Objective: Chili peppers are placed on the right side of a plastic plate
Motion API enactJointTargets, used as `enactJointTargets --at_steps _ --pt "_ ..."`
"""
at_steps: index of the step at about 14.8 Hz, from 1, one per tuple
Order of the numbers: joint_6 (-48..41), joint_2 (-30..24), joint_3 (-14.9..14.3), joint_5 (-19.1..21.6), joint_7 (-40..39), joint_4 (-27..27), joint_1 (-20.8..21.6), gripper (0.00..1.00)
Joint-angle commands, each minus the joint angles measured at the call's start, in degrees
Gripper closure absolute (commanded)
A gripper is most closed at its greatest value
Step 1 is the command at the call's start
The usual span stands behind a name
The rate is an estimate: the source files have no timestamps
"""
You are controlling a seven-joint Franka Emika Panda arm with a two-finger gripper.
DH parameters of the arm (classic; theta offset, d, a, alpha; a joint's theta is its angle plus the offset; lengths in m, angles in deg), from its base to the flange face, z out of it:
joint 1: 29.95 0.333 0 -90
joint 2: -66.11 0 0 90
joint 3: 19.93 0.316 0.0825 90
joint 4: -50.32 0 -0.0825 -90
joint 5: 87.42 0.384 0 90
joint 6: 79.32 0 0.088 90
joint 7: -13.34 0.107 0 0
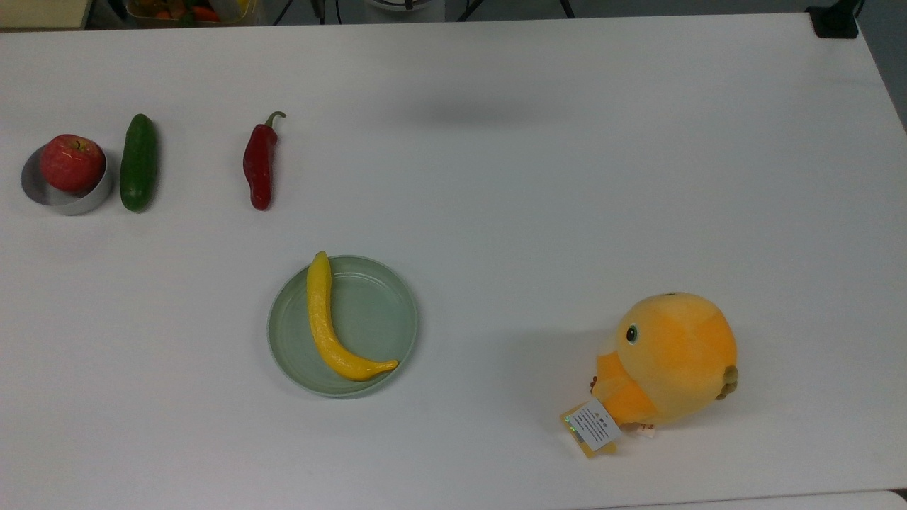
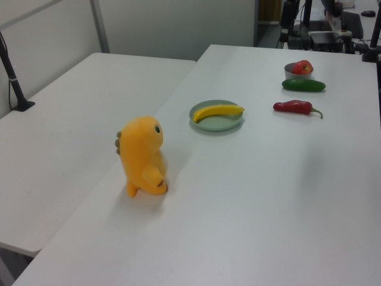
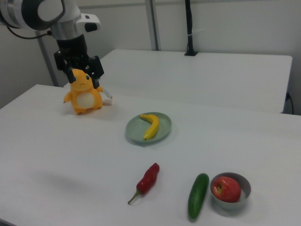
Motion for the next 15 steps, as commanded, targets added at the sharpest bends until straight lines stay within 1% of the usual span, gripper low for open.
enactJointTargets --at_steps 1,2,4,8,10,12,13,14,15 --pt "1.2 -0.6 -2.3 -0.4 -5.7 -0.2 0.3 0.00" --pt "1.1 -0.6 -2.6 -0.4 -8.2 -0.3 0.2 0.00" --pt "0.5 -0.7 -3.1 -0.6 -10.2 -0.4 -0.5 0.00" --pt "1.3 -0.3 -6.2 -0.8 -13.9 -0.4 -0.9 0.00" --pt "1.3 -0.3 -7.6 -2.2 -14.6 -0.6 -1.0 0.00" --pt "1.5 0.1 -8.1 -4.8 -14.7 -1.6 -1.1 0.00" --pt "2.3 0.1 -8.1 -6.1 -15.3 -2.5 -1.4 0.00" --pt "3.9 -0.1 -8.2 -6.8 -16.2 -4.5 -1.4 0.00" --pt "5.6 -0.1 -8.4 -6.9 -16.5 -6.1 -1.6 0.00"
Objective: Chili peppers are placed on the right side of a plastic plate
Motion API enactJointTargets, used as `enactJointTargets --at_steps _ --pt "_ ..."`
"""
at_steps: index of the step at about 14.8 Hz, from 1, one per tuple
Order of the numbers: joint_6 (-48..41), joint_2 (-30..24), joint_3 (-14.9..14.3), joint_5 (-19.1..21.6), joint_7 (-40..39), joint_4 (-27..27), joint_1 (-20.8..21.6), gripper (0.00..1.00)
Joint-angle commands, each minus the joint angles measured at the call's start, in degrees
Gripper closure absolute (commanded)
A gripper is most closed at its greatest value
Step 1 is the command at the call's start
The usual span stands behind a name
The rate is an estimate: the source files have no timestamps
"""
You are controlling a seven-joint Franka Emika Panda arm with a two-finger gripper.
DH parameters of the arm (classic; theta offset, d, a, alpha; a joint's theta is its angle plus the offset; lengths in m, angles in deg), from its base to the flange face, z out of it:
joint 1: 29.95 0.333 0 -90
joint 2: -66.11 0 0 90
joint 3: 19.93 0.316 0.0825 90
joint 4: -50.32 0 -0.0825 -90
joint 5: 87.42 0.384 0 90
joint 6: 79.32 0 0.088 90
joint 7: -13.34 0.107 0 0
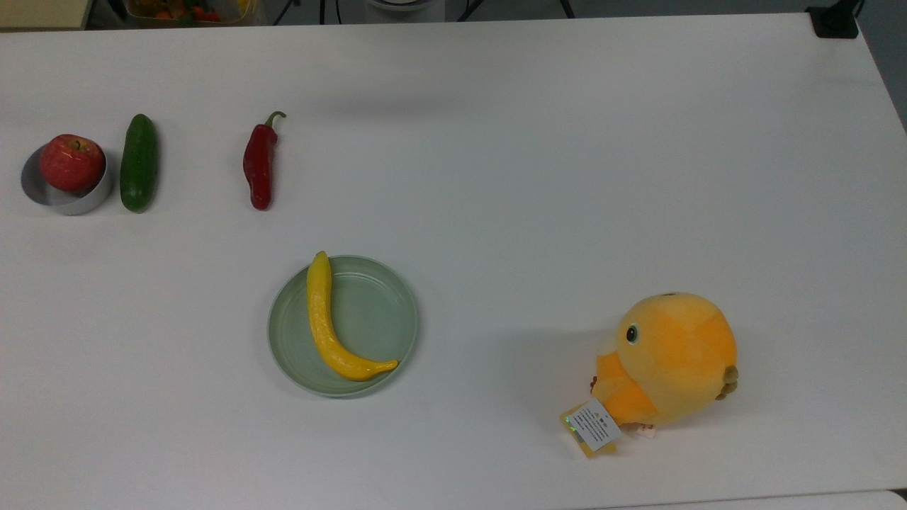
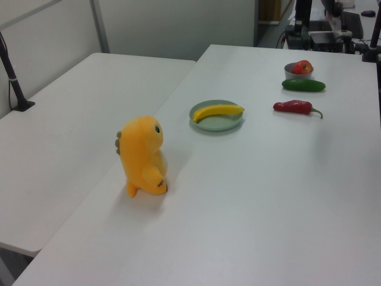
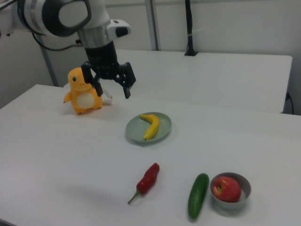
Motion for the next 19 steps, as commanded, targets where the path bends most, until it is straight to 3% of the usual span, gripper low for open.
enactJointTargets --at_steps 1,6,10,14,19 --pt "6.6 -0.3 -0.9 -1.8 -2.1 -6.3 -0.1 0.00" --pt "10.6 0.9 -2.4 -1.9 -2.2 -12.3 -0.1 0.00" --pt "17.7 3.9 -2.6 -4.9 -2.3 -19.5 -0.3 0.00" --pt "20.4 7.2 -2.6 -8.5 -2.4 -21.4 -0.6 0.00" --pt "26.6 12.6 -2.6 -8.7 -2.4 -22.0 -2.4 0.00"
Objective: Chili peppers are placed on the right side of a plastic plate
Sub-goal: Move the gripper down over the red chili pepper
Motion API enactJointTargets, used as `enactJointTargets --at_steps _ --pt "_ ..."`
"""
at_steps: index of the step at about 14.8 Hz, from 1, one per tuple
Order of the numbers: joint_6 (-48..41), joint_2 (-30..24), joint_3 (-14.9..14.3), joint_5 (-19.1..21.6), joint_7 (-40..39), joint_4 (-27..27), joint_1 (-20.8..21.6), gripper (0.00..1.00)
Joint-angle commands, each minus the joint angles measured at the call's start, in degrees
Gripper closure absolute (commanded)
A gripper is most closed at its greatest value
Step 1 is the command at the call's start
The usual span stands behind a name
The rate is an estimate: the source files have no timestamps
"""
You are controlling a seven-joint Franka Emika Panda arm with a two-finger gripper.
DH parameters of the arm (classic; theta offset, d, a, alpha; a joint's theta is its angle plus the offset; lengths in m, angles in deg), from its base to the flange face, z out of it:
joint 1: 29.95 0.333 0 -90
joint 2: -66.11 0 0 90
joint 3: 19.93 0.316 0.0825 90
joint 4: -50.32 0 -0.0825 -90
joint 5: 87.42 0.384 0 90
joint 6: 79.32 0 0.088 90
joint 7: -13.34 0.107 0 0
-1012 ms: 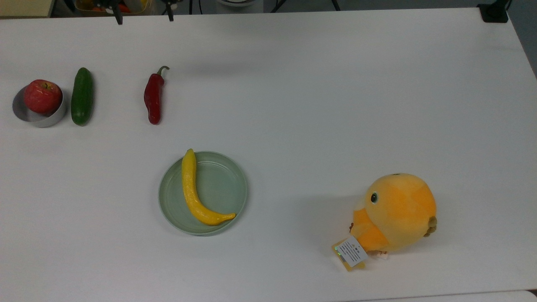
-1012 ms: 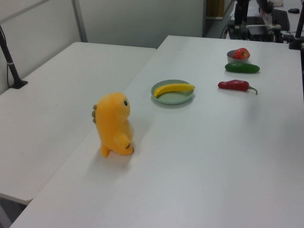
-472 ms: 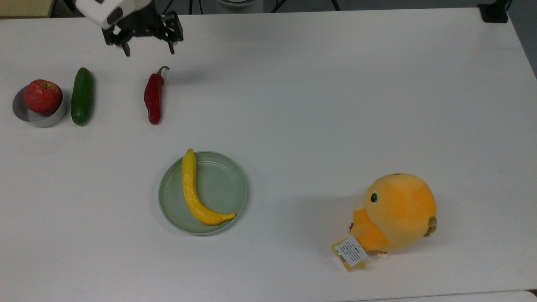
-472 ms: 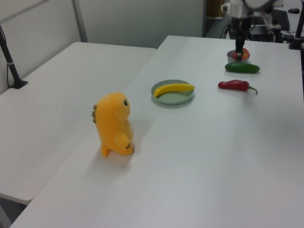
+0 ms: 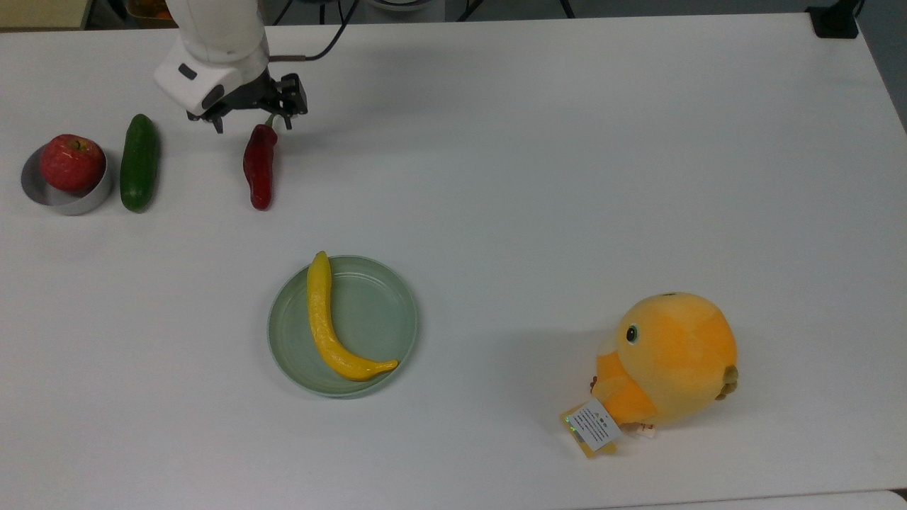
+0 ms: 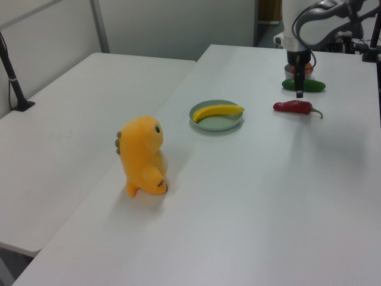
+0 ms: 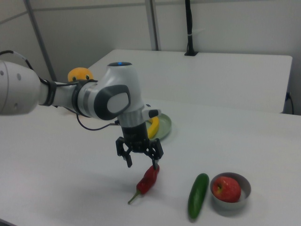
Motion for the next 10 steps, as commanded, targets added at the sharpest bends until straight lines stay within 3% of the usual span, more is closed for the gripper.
enactJointTargets --at_steps 1,6,10 --pt "4.6 2.5 -0.1 -1.0 -1.2 -1.2 -1.3 0.00" --pt "5.1 4.5 -0.1 -0.9 -1.1 -1.2 -1.6 0.02" --pt "6.1 5.2 -0.1 -0.9 -1.1 -1.3 -1.6 0.19"
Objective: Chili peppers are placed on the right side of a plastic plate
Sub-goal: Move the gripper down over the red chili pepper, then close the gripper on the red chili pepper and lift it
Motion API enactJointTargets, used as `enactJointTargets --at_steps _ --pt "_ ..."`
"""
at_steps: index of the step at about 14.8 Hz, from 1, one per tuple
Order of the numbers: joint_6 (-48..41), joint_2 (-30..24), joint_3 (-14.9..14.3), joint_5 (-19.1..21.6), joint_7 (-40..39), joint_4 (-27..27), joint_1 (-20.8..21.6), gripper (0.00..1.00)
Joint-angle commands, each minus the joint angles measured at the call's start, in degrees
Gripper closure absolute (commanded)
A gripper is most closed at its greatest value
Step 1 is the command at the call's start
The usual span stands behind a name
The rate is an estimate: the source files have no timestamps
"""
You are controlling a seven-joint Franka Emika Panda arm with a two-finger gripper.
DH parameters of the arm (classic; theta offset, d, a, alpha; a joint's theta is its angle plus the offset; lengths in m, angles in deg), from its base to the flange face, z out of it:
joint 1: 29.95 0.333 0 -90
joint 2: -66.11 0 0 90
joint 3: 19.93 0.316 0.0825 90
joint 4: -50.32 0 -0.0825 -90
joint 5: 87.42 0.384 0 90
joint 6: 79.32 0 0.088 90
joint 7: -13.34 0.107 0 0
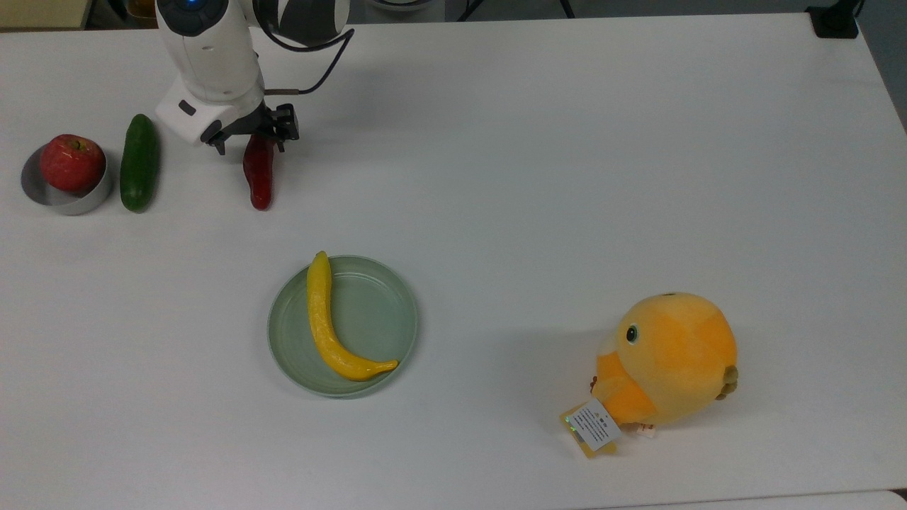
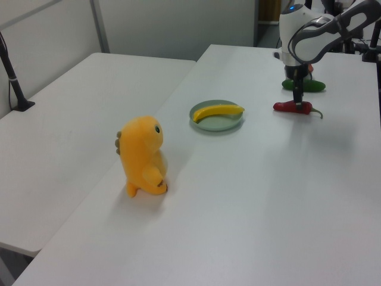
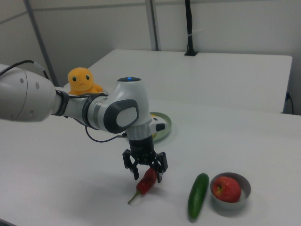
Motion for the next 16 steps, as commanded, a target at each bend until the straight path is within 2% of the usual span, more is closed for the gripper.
enactJointTargets --at_steps 1,4,9,16 --pt "2.0 0.0 -0.1 -0.9 -1.0 -0.9 0.0 0.24" --pt "2.1 0.1 -0.1 -0.9 -1.0 -1.1 0.0 0.46" --pt "2.1 0.1 -0.1 -0.9 -1.0 -1.1 0.0 0.70" --pt "1.1 -1.0 -0.1 -0.7 -0.9 -0.9 -0.1 0.73"
